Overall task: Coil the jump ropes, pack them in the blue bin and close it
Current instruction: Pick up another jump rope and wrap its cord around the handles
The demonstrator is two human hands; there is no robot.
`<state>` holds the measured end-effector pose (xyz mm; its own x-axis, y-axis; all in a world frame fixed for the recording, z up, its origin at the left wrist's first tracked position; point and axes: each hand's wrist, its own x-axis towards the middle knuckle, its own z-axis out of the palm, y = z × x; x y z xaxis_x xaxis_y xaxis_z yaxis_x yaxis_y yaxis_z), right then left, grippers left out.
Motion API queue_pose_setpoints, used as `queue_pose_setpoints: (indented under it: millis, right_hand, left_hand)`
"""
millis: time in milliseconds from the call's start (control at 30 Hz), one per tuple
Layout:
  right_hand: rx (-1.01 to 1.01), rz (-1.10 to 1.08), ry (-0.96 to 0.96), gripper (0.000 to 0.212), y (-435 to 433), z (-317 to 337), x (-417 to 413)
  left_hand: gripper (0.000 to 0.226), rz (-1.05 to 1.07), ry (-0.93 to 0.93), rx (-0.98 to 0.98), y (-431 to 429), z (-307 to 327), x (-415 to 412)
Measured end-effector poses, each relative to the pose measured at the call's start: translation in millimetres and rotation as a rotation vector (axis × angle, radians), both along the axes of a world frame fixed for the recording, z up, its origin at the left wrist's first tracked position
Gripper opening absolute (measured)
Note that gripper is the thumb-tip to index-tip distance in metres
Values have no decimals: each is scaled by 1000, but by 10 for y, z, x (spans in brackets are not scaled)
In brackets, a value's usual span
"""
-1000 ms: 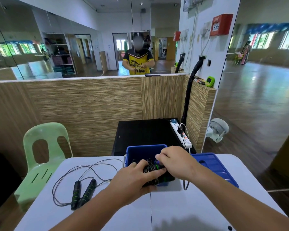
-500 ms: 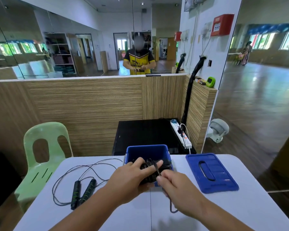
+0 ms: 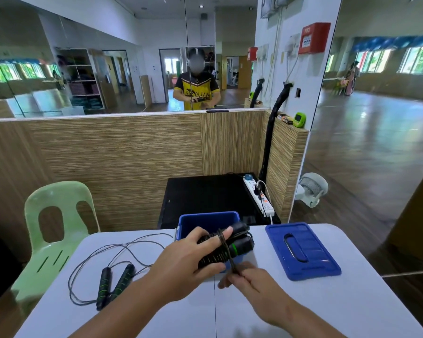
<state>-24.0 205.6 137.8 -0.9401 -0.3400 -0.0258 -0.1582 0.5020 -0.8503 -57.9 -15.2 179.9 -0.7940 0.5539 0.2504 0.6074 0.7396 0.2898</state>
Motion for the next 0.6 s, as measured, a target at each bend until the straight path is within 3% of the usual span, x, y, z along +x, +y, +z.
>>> queue_pose_setpoints:
  millis: [133,233,367,400,467,500,533,600]
  right_hand:
    - [72,96,4,22,39,59,-105]
    - [48,86,116,25,45,159,-187]
    - [-37,84,29,66,64,265,-360]
    - [59,105,87,63,113,293,-438]
    - [531,338,296,25,218,423,-487]
    - [701,427,301,13,218,514,-564]
    - [856,506,359,11,212,588,-626]
    - [967,555,419,14,183,734,-661]
  left_hand:
    - [70,-59,-15,13,13,84,85]
    - [67,-103,-10,-4,25,184,141]
    - [68,-178,34,-111,40,263,214]
    - [67,-195,44,-129,44,279,235]
    - [65,-224,66,-166,56,304,270]
    - [64,-233,75,-184,63,309,280]
    - [63,-239,80,-197,70,310,285]
    - [62,-244,85,-220,81,295,282]
